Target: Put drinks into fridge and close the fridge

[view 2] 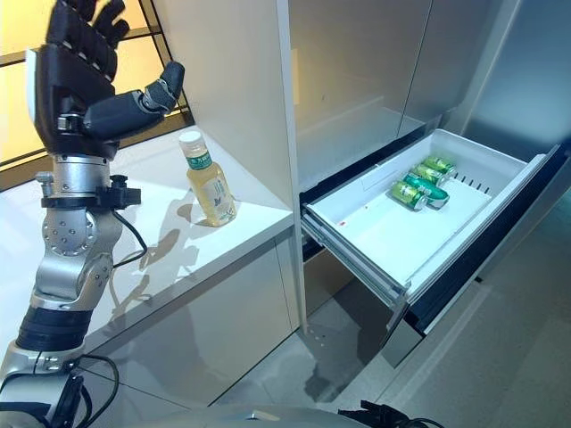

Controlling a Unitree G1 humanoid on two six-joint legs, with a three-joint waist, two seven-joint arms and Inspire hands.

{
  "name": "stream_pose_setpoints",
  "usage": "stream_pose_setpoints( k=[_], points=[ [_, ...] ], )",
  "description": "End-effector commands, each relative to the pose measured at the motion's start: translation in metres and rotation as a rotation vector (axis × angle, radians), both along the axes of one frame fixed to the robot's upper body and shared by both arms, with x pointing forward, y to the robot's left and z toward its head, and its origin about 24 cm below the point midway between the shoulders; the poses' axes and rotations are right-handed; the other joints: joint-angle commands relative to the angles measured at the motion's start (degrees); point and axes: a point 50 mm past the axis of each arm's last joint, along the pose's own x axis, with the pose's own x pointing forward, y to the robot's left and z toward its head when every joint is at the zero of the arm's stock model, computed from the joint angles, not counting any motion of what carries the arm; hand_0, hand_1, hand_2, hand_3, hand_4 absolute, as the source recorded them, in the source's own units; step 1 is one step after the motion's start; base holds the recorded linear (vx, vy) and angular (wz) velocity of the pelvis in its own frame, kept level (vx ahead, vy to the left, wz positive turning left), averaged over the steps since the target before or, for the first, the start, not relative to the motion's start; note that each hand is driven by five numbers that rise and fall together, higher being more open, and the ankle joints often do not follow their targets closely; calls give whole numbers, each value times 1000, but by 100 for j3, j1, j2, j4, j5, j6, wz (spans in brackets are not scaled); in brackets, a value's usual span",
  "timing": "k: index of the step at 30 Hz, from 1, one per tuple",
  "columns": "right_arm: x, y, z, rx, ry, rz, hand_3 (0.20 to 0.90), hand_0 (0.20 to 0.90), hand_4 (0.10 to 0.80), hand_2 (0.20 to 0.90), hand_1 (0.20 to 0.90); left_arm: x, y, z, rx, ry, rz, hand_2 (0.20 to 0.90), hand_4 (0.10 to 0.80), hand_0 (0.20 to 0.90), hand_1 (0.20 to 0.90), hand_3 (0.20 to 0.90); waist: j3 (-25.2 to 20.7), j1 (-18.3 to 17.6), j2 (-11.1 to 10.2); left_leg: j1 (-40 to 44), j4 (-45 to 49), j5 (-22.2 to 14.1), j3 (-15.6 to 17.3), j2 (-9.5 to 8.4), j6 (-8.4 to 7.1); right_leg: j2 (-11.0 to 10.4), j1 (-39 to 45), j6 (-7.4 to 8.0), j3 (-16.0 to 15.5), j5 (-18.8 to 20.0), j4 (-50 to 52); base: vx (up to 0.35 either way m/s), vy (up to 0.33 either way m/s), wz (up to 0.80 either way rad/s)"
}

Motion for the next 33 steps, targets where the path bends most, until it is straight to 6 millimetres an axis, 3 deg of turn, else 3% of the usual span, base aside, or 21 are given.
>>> stream_pose_setpoints(
  k=[1, 10, 18, 26, 33],
  points=[
    [-3, -1, -1, 5, 47, 34, 900, 900, 800, 900, 900, 8, 1, 40, 22, -132, 17, 900, 800, 900, 900, 900, -31, 25, 158, 142, 85, -751, 62, -140, 137, 179, -392, 224, -161, -377, 585, 0, 0, 0],
    [-2, -7, 1, -8, 54, 28, 900, 900, 800, 900, 900, 24, 11, 9, 1, 45, 52, 900, 800, 900, 900, 900, 20, -5, 155, 164, 116, -756, 107, -130, 133, 185, -390, 233, -138, -400, 639, 0, 0, 0],
    [-2, -8, 1, -6, 57, 36, 900, 900, 800, 900, 900, 31, 8, -8, 5, 123, 19, 900, 800, 900, 900, 900, 68, -42, 145, 179, 154, -775, 145, -126, 138, 185, -390, 243, -132, -415, 686, 0, 0, 0],
    [-2, -9, 1, -6, 59, 41, 900, 900, 800, 900, 900, 31, 3, -11, -19, 93, -18, 900, 800, 900, 900, 900, 79, -88, 146, 203, 140, -784, 198, -119, 135, 188, -387, 259, -113, -415, 684, 4, 2, 0],
    [-4, -9, 1, -4, 65, 43, 900, 900, 800, 900, 900, 22, 2, 2, -104, -64, -19, 900, 800, 900, 900, 900, 73, -140, 124, 215, 126, -780, 240, -123, 132, 192, -393, 267, -79, -394, 669, 1, 0, 0]
  ],
)
